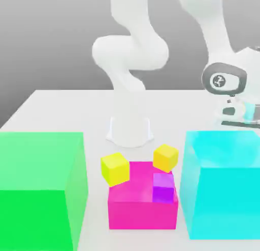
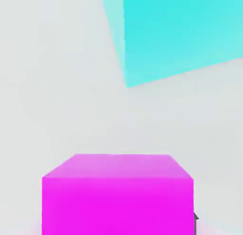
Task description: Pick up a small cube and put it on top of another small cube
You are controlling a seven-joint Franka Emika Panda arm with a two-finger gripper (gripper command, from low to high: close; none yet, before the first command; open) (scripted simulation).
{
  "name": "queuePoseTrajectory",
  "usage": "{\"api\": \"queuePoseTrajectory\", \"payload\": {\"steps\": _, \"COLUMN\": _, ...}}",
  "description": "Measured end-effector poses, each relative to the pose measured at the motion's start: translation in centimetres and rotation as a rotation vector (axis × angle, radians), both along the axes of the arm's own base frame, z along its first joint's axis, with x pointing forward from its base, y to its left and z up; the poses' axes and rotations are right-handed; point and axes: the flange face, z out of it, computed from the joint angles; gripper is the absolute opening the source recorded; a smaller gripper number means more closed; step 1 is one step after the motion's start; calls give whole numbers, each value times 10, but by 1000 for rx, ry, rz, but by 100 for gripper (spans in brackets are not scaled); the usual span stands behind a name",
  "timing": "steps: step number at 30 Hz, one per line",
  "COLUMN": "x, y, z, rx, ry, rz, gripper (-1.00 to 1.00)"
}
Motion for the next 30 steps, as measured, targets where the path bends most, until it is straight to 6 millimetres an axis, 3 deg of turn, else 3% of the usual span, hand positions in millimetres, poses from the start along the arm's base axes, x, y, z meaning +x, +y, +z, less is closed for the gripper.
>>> {"api": "queuePoseTrajectory", "payload": {"steps": 10, "x": 48, "y": 34, "z": 85, "rx": 138, "ry": -77, "rz": -59, "gripper": -100}}
{"api": "queuePoseTrajectory", "payload": {"steps": 12, "x": 69, "y": 21, "z": 104, "rx": 157, "ry": -84, "rz": -130, "gripper": -100}}
{"api": "queuePoseTrajectory", "payload": {"steps": 14, "x": 95, "y": -5, "z": 123, "rx": 172, "ry": -84, "rz": -240, "gripper": -100}}
{"api": "queuePoseTrajectory", "payload": {"steps": 17, "x": 132, "y": -77, "z": 129, "rx": 137, "ry": -53, "rz": -469, "gripper": -100}}
{"api": "queuePoseTrajectory", "payload": {"steps": 21, "x": 154, "y": -177, "z": 124, "rx": 73, "ry": 6, "rz": -765, "gripper": -100}}
{"api": "queuePoseTrajectory", "payload": {"steps": 24, "x": 159, "y": -245, "z": 96, "rx": 12, "ry": 53, "rz": -966, "gripper": -100}}
{"api": "queuePoseTrajectory", "payload": {"steps": 26, "x": 159, "y": -259, "z": 69, "rx": 0, "ry": 62, "rz": -1005, "gripper": -100}}
{"api": "queuePoseTrajectory", "payload": {"steps": 27, "x": 158, "y": -260, "z": 56, "rx": -1, "ry": 65, "rz": -1010, "gripper": 100}}
{"api": "queuePoseTrajectory", "payload": {"steps": 30, "x": 158, "y": -260, "z": 56, "rx": -1, "ry": 65, "rz": -1010, "gripper": 100}}
